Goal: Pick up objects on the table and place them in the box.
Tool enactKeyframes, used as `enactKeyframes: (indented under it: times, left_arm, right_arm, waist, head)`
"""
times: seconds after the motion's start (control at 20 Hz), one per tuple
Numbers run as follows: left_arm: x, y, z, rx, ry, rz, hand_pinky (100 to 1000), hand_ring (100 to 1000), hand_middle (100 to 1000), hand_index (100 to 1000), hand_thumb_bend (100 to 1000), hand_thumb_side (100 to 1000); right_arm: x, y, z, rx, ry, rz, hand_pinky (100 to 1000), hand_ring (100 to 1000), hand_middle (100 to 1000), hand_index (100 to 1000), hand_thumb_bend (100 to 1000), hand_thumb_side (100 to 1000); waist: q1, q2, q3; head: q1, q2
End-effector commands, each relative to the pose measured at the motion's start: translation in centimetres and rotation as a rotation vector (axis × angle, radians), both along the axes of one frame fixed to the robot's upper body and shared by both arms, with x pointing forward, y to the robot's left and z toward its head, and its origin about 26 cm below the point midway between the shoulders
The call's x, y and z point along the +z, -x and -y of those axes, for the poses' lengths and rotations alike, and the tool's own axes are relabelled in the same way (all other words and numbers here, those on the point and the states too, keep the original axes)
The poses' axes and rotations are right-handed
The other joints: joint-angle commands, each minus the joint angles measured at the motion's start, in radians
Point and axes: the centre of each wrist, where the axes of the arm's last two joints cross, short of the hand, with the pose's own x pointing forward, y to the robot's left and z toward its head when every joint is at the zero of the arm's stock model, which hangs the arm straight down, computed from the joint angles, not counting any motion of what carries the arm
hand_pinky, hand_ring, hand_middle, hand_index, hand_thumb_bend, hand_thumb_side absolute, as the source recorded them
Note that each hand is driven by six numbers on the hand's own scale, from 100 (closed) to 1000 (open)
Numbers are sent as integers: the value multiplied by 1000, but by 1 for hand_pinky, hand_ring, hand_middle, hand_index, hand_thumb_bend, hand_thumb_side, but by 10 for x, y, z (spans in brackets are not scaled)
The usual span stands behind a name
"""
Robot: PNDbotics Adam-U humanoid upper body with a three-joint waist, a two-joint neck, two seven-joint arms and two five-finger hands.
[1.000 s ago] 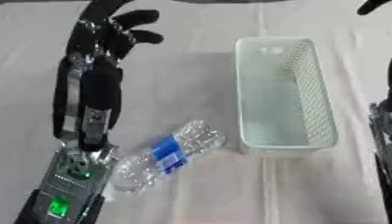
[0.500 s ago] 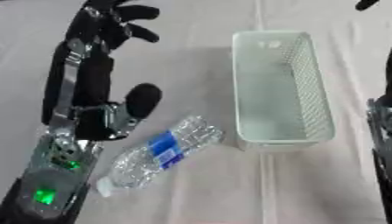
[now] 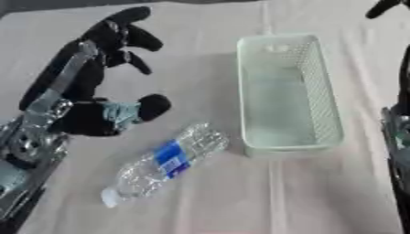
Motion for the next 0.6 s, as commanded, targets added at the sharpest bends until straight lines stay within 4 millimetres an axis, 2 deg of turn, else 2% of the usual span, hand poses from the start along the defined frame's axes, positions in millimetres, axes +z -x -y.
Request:
enactKeyframes:
  times: [0.05, 0.35, 0.6]
  left_arm:
    - [11, 4, -12, -8, -44, -75, 537, 754, 602, 947, 666, 578]
    - [21, 6, -28, -59, -123, -254, 531, 745, 566, 939, 719, 571]
    - [26, 7, -32, -95, -176, -309, 558, 771, 591, 942, 728, 564]
  right_arm:
    - [4, 2, 2, -5, 20, 11, 401, 664, 826, 866, 189, 1000]
    - [0, 1, 4, -15, 26, -4, 401, 664, 826, 867, 186, 1000]
    - [-2, 1, 5, -18, 26, -13, 401, 663, 826, 867, 184, 1000]
  waist:
    - [2, -27, 2]
    - [17, -39, 7]
    - [24, -45, 10]
  head:
    - [-12, 4]
    - [-15, 12]
    - [-18, 14]
